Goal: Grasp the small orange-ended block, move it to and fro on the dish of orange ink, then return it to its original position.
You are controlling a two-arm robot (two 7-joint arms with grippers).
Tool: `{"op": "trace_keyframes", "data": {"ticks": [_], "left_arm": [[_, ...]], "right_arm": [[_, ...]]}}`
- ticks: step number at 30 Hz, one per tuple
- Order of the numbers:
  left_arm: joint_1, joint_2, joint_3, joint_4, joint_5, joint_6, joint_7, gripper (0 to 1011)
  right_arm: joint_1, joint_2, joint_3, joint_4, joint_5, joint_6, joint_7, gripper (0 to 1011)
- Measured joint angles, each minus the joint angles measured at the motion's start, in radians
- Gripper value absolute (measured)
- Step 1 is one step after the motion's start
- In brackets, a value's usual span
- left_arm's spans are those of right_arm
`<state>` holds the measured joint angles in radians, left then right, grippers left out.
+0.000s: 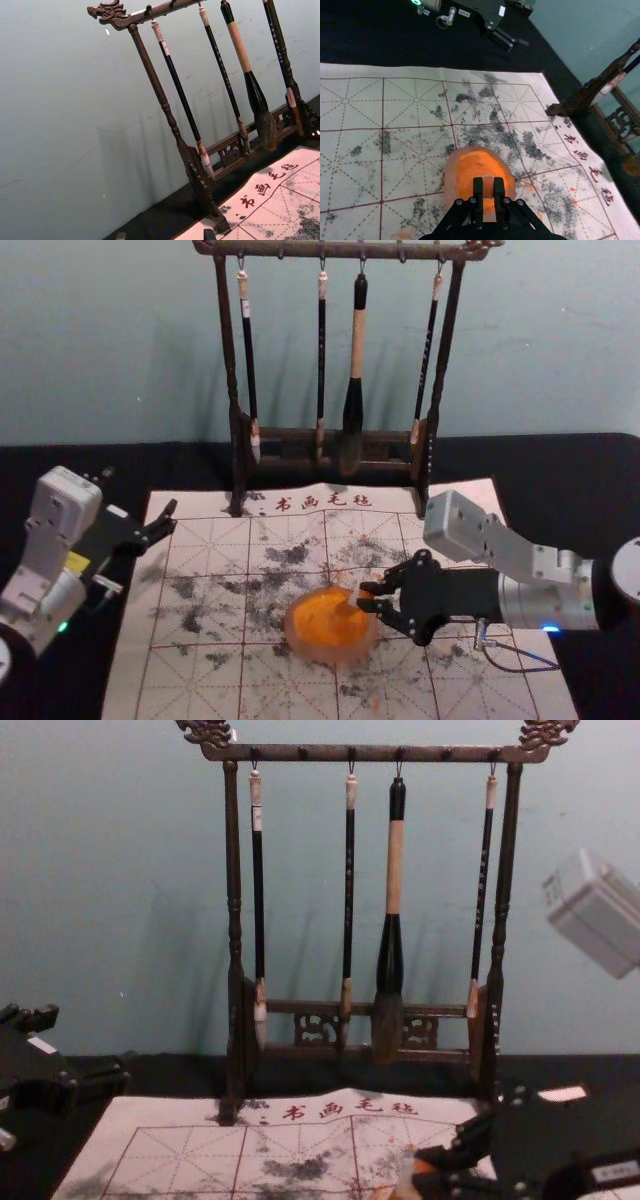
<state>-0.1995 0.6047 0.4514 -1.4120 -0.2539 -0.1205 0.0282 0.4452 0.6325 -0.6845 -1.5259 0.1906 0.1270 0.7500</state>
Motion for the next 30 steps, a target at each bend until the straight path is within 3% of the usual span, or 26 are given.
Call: {"op": "trace_keyframes", "data": {"ticks": [8,19,30], "left_arm": [[0.000,0.000,0.000,0.000,0.000,0.000,0.000,1001],[0.000,0.000,0.000,0.000,0.000,0.000,0.000,1001],[0.000,0.000,0.000,0.000,0.000,0.000,0.000,1001]], "right_arm": [[-0.011,0.023,0.025,-0.021,0.013,-0.001,-0.012,101],[-0.041,0.063,0.088,-0.048,0.051,0.000,-0.044,101],[-0.106,0.138,0.163,-0.094,0.089,-0.009,-0.065,101]]}}
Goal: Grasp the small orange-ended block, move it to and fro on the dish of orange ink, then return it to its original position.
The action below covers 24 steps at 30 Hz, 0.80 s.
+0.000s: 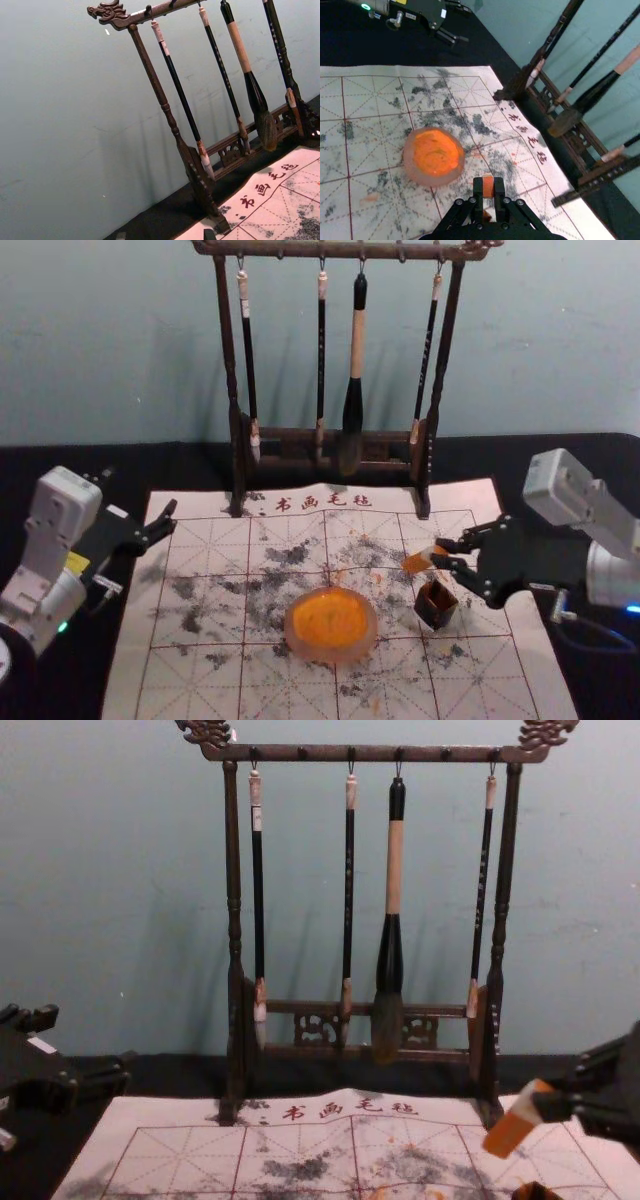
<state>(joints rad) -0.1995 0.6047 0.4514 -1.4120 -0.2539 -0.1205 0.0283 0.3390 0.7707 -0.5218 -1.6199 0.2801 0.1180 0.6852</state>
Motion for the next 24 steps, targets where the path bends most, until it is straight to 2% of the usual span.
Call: {"op": "trace_keyframes", "data": {"ticks": [11,24], "left_arm": [[0.000,0.000,0.000,0.000,0.000,0.000,0.000,1001],[0.000,0.000,0.000,0.000,0.000,0.000,0.000,1001]], "right_arm": [[-0.053,0.043,0.032,-0.034,0.015,-0.009,0.001,101],[-0.092,0.056,0.052,-0.050,0.025,-0.011,-0.003,101]]}}
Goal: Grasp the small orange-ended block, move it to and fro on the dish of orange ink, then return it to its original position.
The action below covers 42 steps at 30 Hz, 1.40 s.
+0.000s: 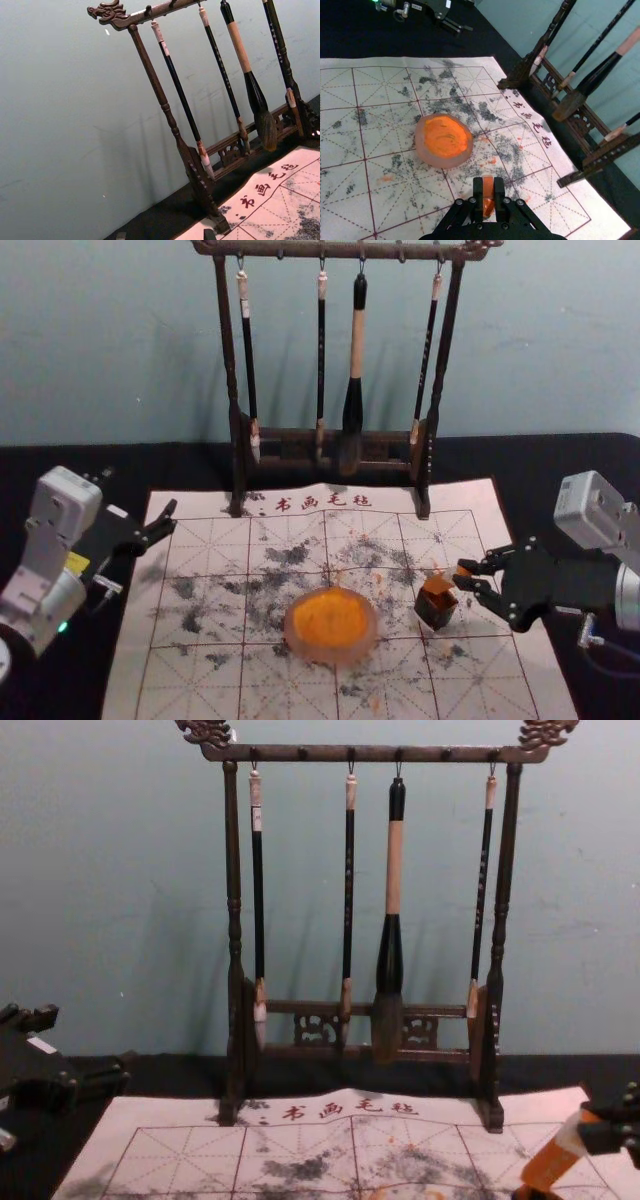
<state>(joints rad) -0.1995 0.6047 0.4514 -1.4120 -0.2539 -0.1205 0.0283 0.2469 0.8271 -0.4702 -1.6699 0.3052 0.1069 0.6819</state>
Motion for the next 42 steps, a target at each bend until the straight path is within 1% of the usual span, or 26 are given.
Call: {"op": "trace_keyframes", "data": {"ticks": [6,17,26,42], "left_arm": [[0.000,0.000,0.000,0.000,0.000,0.000,0.000,1001],[0.000,0.000,0.000,0.000,0.000,0.000,0.000,1001],[0.000,0.000,0.000,0.000,0.000,0.000,0.000,1001],[0.000,0.000,0.000,0.000,0.000,0.000,0.000,1001]], "right_arm": [[-0.015,0.003,0.014,0.002,0.010,0.005,-0.008,101],[-0.019,-0.007,0.018,0.023,0.013,0.013,-0.009,101],[-0.008,-0.021,0.011,0.048,0.009,0.024,-0.008,100],[0.004,-0.031,-0.008,0.070,-0.002,0.033,0.003,101]]}}
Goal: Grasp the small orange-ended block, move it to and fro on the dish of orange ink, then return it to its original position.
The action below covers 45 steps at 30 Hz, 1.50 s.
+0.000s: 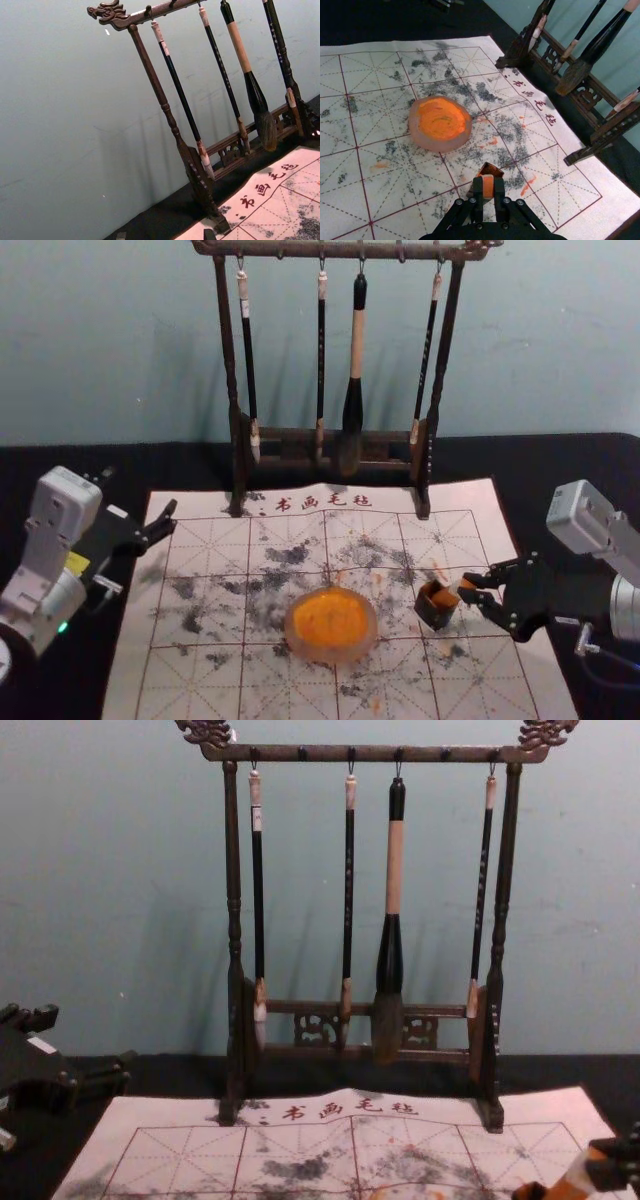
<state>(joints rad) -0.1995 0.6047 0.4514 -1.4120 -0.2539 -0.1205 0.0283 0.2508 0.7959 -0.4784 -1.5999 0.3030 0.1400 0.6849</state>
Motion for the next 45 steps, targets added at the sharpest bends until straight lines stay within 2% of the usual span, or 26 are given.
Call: {"op": "trace_keyframes", "data": {"ticks": [22,34,45], "left_arm": [[0.000,0.000,0.000,0.000,0.000,0.000,0.000,1001],[0.000,0.000,0.000,0.000,0.000,0.000,0.000,1001],[0.000,0.000,0.000,0.000,0.000,0.000,0.000,1001]], "right_arm": [[0.066,-0.037,-0.052,0.056,-0.040,0.036,0.019,101],[0.088,-0.045,-0.070,0.069,-0.054,0.040,0.028,101],[0.089,-0.045,-0.072,0.065,-0.059,0.044,0.022,101]]}}
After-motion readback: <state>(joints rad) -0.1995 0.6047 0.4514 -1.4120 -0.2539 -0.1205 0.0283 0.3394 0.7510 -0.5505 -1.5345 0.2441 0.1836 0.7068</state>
